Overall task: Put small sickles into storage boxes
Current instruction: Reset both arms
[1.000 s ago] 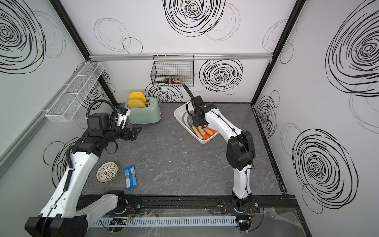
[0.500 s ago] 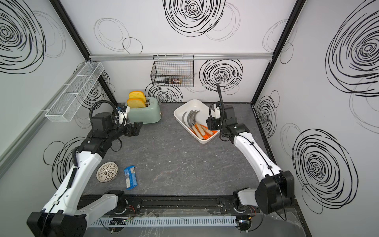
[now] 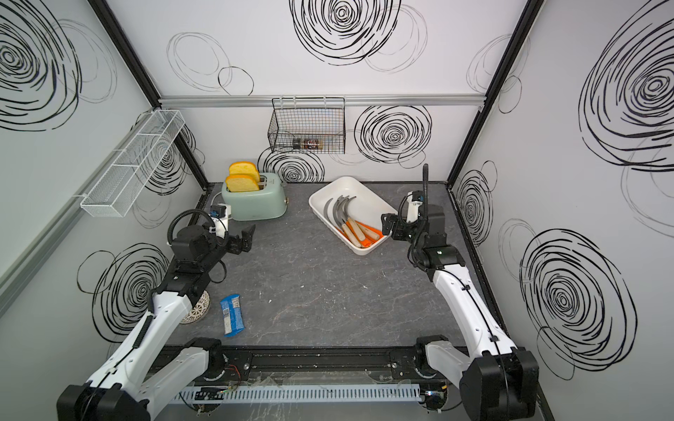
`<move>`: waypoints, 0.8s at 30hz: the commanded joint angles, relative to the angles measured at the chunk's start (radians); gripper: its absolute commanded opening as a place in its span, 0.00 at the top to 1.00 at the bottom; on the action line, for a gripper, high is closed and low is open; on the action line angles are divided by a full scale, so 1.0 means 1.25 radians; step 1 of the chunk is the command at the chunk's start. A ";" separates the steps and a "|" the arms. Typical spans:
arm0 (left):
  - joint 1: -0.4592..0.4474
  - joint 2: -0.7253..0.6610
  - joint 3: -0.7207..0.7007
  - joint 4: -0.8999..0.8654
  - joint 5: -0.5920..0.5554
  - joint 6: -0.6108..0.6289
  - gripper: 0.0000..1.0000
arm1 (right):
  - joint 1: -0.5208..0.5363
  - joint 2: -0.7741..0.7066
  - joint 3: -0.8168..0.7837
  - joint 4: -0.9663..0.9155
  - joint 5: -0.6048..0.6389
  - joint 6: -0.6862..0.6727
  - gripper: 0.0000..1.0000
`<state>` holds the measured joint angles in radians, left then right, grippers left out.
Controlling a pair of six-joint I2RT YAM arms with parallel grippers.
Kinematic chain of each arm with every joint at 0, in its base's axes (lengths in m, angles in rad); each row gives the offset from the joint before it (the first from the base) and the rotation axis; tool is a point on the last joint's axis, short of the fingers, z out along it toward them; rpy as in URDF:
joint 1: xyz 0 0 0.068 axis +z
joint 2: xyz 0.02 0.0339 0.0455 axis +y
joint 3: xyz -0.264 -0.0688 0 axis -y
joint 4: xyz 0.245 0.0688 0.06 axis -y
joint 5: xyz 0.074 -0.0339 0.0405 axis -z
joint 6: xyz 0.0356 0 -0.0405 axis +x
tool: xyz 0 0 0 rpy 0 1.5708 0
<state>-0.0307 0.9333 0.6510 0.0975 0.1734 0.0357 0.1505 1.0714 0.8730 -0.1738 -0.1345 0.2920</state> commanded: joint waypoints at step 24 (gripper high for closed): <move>0.127 0.089 -0.200 0.375 0.110 -0.075 0.04 | -0.104 -0.117 -0.408 0.504 0.253 -0.052 0.02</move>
<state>0.1070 1.0382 0.4355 0.4122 0.2649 -0.0635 0.0292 0.9108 0.4362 0.2447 0.1272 0.2394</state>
